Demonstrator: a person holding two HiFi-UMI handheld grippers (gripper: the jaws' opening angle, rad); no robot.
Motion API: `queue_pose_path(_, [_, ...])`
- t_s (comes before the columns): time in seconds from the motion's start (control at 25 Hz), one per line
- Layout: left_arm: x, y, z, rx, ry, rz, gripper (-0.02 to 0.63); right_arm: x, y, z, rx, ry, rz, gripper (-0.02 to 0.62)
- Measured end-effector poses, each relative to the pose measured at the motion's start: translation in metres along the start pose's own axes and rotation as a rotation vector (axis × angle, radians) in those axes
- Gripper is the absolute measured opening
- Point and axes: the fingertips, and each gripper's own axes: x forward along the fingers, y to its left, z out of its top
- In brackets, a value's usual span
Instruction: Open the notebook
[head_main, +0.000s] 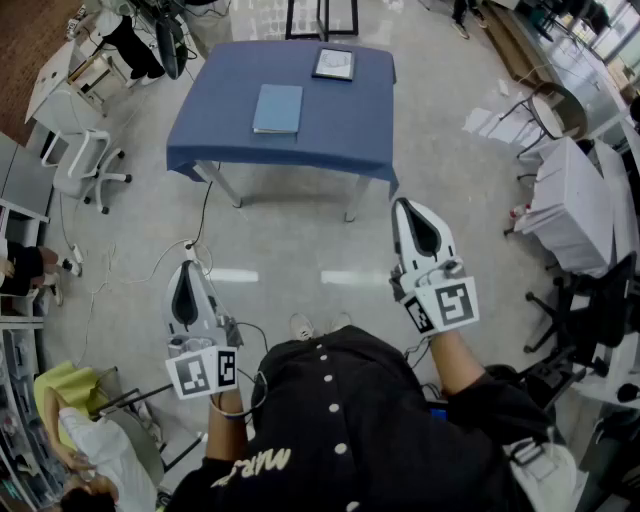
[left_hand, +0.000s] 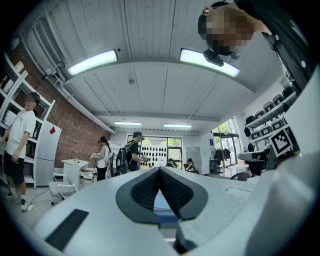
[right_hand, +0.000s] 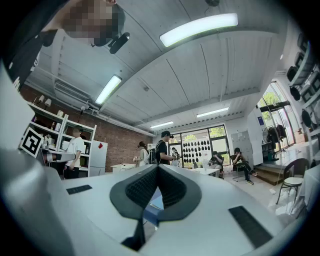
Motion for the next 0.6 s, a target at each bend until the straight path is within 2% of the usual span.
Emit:
queue_pose_path(0.36, [-0.0021,-0.0062,0.006,0.012,-0.008,0.004,0.003,-0.0074,-0.0077,0.0001,0.094,-0.032,-0.011,0.003])
queue_pose_path(0.6, [-0.0033,-0.0101,0.0074,0.018,-0.003,0.012,0.003,-0.009,-0.0079,-0.0024,0.066,-0.017,0.002,0.005])
